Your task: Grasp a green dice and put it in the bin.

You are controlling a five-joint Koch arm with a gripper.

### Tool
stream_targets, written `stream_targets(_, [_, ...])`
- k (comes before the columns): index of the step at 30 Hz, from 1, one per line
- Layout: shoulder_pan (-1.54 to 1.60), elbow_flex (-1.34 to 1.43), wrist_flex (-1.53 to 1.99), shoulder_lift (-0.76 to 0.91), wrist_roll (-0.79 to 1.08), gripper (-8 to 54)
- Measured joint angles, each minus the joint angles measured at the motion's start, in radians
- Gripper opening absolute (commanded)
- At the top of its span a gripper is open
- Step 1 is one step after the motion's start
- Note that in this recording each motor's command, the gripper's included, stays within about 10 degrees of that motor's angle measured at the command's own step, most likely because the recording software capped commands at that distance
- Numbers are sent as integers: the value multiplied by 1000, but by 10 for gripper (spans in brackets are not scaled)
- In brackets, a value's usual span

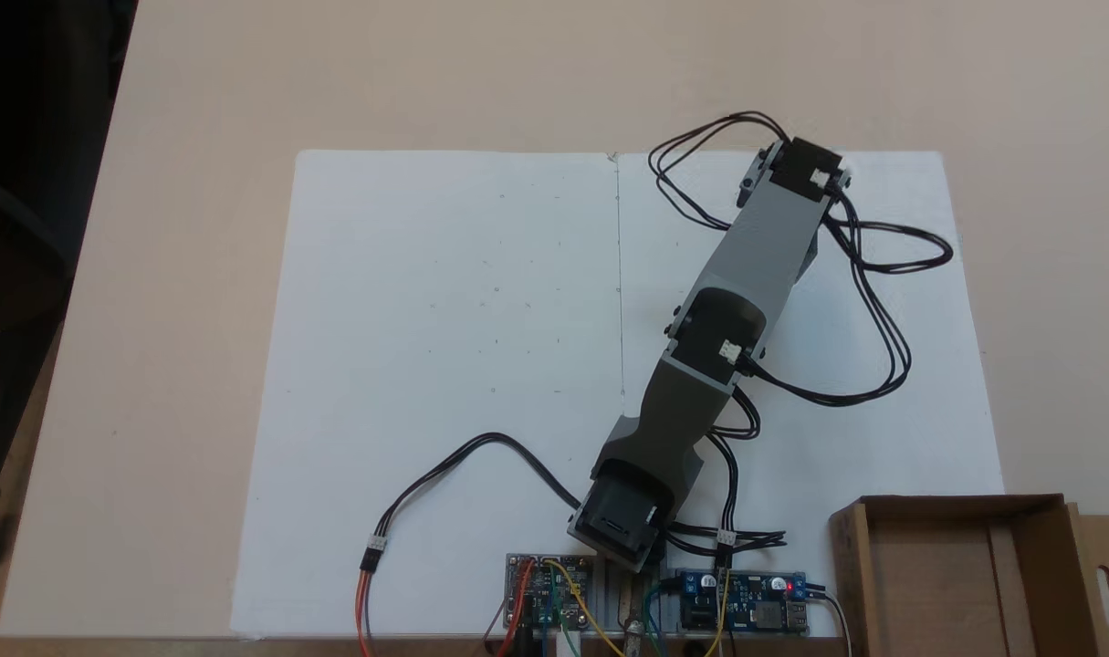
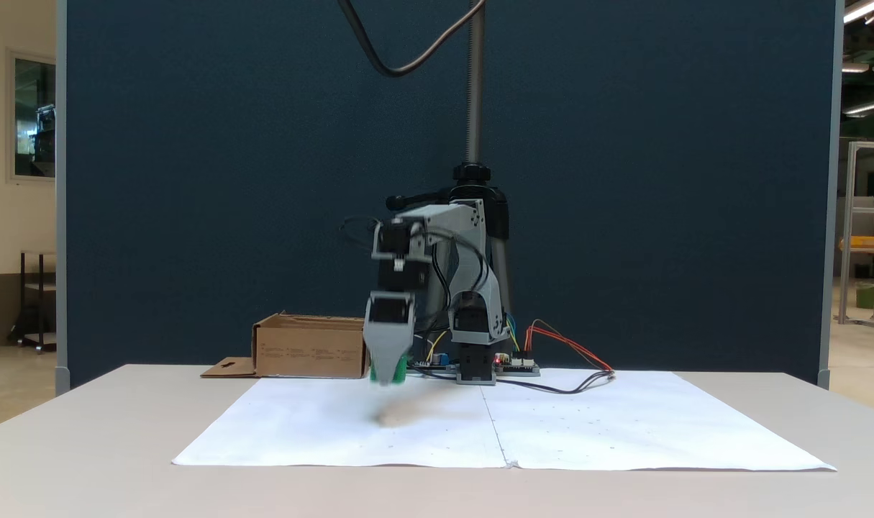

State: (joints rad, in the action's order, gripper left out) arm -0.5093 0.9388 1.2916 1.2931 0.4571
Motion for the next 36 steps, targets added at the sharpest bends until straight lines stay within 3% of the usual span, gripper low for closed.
stream_targets(1, [-43, -156, 143, 2, -25, 114])
stream_targets(5, [-112, -310, 308, 101, -51, 114])
stream_targets(14, [-339, -325, 362, 221, -58, 114])
stream_targets(25, [-732, -325, 80, 210, -58, 114])
stream_targets(30, [-923, -325, -81, 83, -58, 114])
stream_targets(36, [-1078, -327, -107, 60, -57, 114])
